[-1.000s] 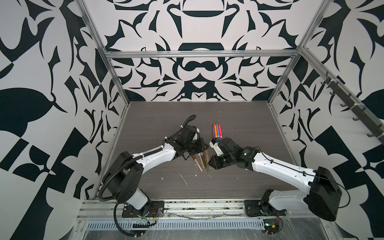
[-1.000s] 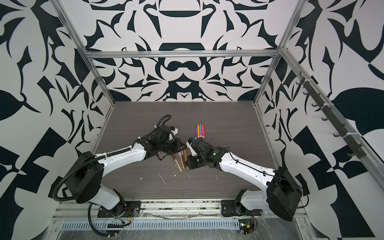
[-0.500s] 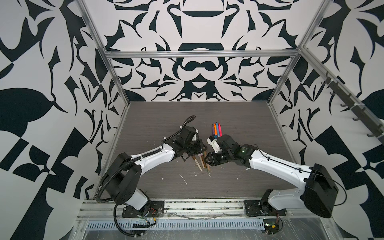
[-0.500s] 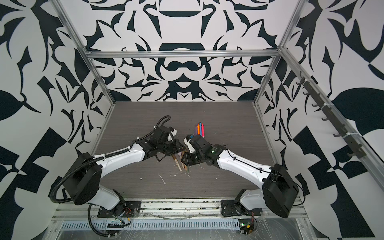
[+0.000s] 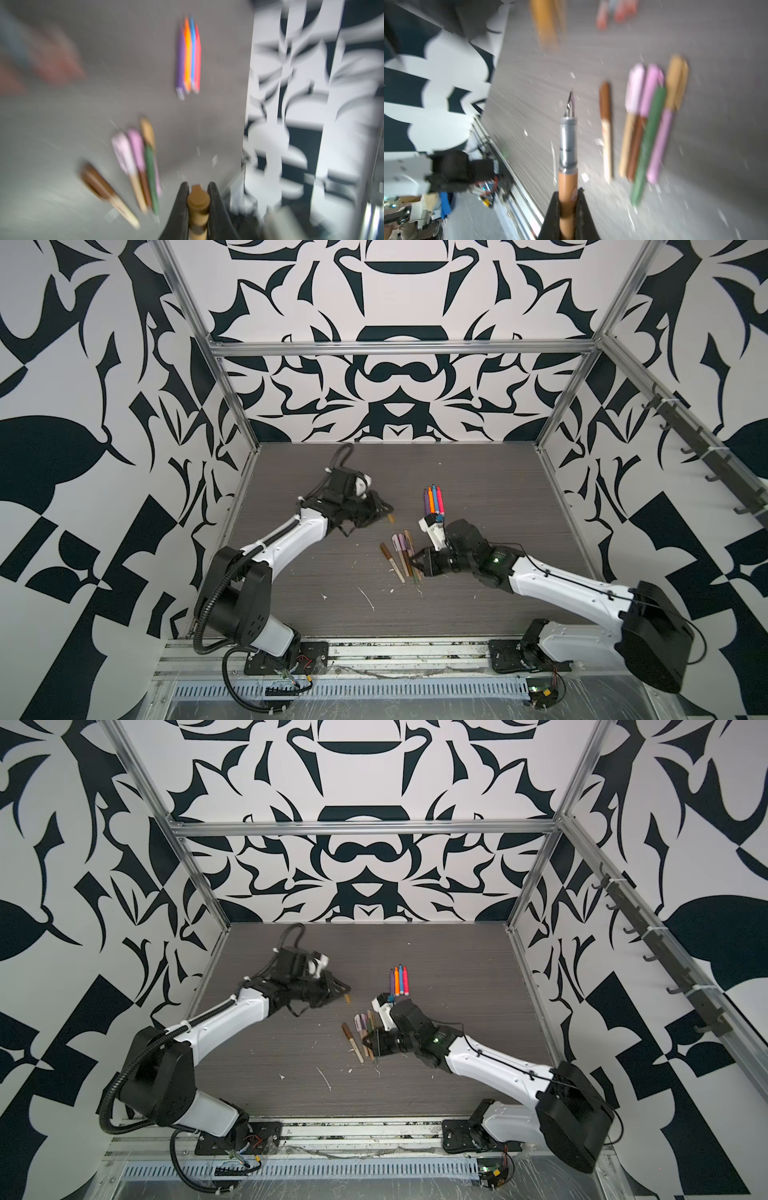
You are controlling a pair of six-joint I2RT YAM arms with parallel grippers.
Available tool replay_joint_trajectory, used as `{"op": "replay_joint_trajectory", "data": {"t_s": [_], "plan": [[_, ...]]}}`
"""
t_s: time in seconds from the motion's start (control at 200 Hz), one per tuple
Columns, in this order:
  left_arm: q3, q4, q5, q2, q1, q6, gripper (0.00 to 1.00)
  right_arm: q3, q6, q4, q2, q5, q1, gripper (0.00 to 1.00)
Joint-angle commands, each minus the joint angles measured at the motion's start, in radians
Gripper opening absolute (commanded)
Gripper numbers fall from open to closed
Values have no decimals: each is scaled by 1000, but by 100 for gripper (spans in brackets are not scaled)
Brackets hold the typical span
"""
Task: Open the pen caps
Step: 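Pull the left gripper away to remove the cap and set it by the caps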
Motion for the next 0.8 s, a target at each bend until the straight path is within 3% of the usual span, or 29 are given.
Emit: {"op": "replay_joint_trajectory", "data": {"t_s": [0.0,0.225,0.37,0.565,0.795], "plan": [[28,-102,-79,40,47,89,0,-28,5,-175,-125,77,-20,0],[27,-229,-224,45,61,216,0,-21,-157,-301,-192,128,-172,0],[66,-320,-315,89,61,296,0,-28,-271,-347,-195,252,-207,0],[143,-392,-384,217,61,368,0,-81,-271,-284,-247,309,-209,0],[246,-411,-341,367,61,391,0,-106,-263,-265,-278,299,-210,0]]}}
